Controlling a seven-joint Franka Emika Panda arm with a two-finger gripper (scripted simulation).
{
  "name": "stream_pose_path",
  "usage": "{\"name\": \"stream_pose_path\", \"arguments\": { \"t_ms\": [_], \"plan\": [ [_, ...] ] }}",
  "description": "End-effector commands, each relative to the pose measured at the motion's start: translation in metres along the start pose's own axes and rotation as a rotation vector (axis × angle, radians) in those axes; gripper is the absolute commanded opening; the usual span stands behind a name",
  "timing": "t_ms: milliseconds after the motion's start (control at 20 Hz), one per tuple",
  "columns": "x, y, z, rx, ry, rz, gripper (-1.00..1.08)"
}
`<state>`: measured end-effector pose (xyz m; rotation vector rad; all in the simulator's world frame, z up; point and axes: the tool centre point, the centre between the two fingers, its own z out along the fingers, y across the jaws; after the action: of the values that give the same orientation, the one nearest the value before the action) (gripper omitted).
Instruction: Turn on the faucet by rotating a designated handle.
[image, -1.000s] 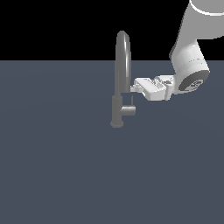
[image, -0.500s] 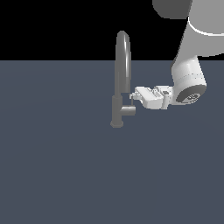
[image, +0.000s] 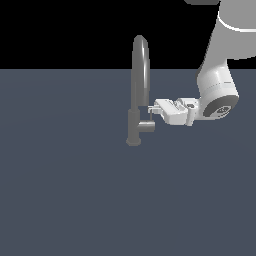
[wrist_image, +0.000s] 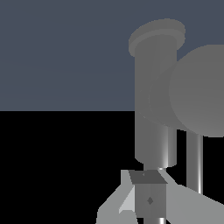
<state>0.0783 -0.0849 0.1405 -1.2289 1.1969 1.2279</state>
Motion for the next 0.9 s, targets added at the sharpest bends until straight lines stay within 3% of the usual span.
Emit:
{"name": "stream_pose_path", "arguments": {
  "t_ms": [0,850],
  "plan": [
    [-0.002,0.005,0.000,0.000,0.000,0.000,-1.00],
    [-0.005,0.037,0.000,0.002,0.000,0.000,-1.00]
  ]
}}
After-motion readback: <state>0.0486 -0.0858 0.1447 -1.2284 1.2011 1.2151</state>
